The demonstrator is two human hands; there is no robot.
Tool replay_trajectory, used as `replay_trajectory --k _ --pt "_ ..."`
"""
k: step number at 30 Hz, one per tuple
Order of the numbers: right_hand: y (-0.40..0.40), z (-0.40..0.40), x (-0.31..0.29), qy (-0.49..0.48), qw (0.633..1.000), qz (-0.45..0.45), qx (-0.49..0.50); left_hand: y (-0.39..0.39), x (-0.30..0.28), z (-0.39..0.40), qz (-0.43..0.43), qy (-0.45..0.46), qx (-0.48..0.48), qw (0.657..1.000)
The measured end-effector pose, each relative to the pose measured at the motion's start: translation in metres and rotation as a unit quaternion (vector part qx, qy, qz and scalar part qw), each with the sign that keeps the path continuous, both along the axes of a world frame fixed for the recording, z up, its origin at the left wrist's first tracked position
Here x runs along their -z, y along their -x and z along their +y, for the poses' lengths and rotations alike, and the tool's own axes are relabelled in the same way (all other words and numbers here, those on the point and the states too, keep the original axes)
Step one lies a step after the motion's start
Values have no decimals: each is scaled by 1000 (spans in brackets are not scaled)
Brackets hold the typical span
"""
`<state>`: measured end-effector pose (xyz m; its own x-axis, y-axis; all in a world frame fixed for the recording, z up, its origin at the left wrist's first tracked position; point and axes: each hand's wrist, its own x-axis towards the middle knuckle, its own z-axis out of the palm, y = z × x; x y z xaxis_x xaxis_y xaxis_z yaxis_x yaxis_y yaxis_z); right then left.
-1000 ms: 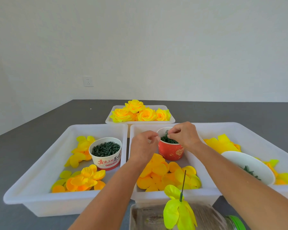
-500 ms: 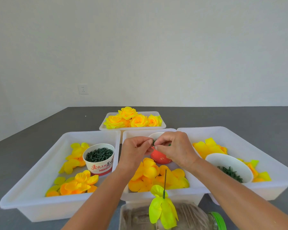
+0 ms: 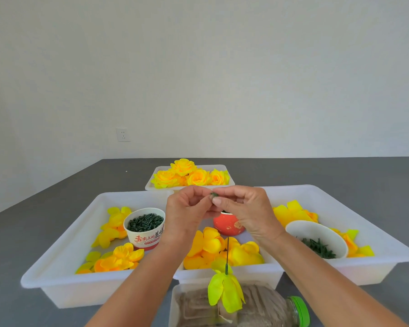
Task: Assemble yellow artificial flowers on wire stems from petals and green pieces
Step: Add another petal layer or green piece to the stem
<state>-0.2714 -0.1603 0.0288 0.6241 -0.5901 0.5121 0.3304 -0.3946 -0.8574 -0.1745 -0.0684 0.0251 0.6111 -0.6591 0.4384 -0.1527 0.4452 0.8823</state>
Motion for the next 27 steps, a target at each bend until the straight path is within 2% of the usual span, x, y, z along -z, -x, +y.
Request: replay_trajectory --k 6,11,14,19,27 --pt "9 10 -2 -11 1000 -23 1 10 -6 9 -40 -24 -34 998" --pt "23 14 -2 -68 996 -49 12 15 -4 22 -51 -23 -59 997" --pt "39 18 -4 -38 999 -25 14 20 5 40 -50 -31 -8 998" --pt "56 33 2 -52 998 4 -30 26 21 59 -66 -68 86 992" --pt "58 40 5 -10 1000 16 -16 29 25 58 -54 -56 114 990"
